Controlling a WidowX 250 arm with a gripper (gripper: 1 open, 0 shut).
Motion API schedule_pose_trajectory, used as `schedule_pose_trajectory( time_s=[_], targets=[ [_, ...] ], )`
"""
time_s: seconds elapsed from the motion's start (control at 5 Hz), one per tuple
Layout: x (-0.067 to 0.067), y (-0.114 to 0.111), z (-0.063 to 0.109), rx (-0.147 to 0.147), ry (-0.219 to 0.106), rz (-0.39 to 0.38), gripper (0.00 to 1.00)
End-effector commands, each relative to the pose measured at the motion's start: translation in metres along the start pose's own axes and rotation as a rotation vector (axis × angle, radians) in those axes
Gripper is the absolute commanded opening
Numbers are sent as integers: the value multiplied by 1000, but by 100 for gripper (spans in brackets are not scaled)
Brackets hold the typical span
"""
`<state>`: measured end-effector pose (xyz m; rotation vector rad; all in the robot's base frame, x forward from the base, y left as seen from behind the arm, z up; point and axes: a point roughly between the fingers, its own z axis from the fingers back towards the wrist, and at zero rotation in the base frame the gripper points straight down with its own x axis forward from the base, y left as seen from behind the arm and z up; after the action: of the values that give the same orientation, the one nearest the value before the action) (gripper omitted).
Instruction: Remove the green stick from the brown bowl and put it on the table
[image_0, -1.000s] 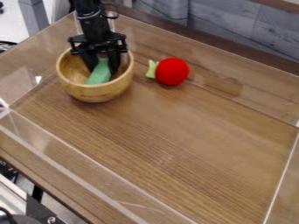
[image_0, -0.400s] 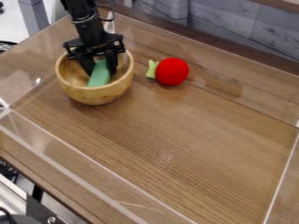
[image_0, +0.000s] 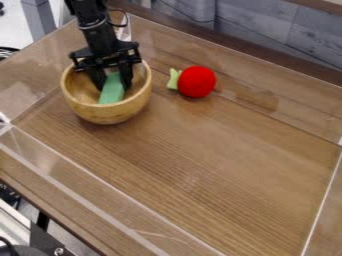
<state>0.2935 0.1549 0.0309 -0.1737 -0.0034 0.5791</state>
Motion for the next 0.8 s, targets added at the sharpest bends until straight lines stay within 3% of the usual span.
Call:
schedule_pose_trajectory(
  time_s=[0.0,0.6],
  targets=[
    [4,6,23,-10,-46,47,0],
    [0,1,85,-142,-93,143,0]
  ],
)
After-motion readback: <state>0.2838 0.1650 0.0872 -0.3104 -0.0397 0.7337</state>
